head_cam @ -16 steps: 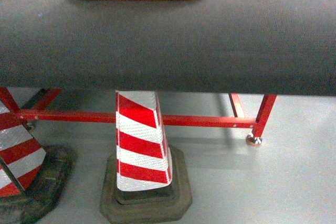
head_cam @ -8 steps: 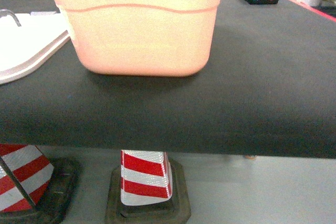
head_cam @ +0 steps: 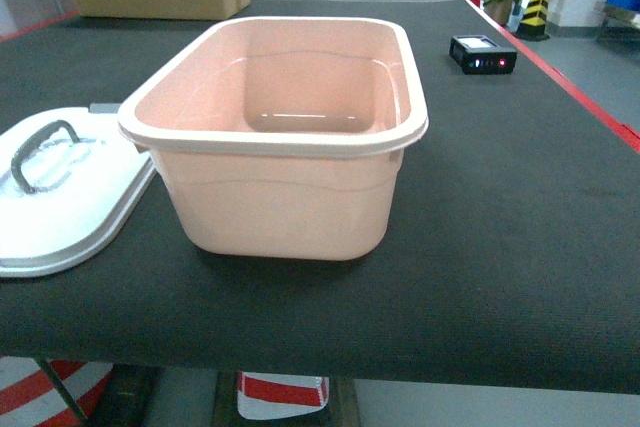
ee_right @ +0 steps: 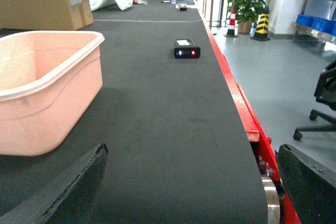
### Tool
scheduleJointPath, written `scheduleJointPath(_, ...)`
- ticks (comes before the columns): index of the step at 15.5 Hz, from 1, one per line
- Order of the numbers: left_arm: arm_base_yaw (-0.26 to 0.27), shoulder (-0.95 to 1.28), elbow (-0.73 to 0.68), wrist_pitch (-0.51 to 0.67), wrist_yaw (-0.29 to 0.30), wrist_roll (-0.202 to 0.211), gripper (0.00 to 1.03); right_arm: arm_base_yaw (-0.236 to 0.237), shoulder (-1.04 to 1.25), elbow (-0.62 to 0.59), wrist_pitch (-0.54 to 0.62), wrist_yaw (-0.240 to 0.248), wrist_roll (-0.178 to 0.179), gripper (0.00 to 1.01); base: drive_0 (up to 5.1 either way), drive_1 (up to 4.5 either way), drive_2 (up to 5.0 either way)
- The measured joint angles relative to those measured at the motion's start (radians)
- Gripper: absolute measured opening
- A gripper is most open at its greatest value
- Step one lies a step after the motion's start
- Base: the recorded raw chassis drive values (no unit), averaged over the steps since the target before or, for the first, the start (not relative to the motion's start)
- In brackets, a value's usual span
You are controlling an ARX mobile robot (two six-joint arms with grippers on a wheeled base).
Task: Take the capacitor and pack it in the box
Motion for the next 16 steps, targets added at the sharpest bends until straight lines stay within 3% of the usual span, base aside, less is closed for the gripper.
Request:
scheduleJointPath(12, 0.0, 0.0, 0.0, -0.004, -0.001, 0.0, 0.44, 0.0, 0.0, 0.0, -0.005, 0.0, 0.0, 0.98, -4.9, 2.42, 2.4)
scheduleJointPath(14, 0.0, 0.0, 0.0, -0.004, -0.001, 0.0, 0.44, 0.0, 0.0, 0.0, -0.005, 0.0, 0.0, 0.98, 0.0, 0.0, 0.0)
scheduleJointPath(15, -0.032, 0.02, 0.001, 0.011, -0.089, -0.005, 0.44, 0.0, 0.0, 0.0, -0.005, -0.001, 0.0, 0.98, 0.0, 0.0, 0.0)
scheduleJointPath(16, -0.169, 0.208, 0.019, 0.192, -0.326, -0.025, 0.44, 0.0, 0.0, 0.0, -0.005, -0.001, 0.0, 0.98, 0.0, 0.0, 0.0)
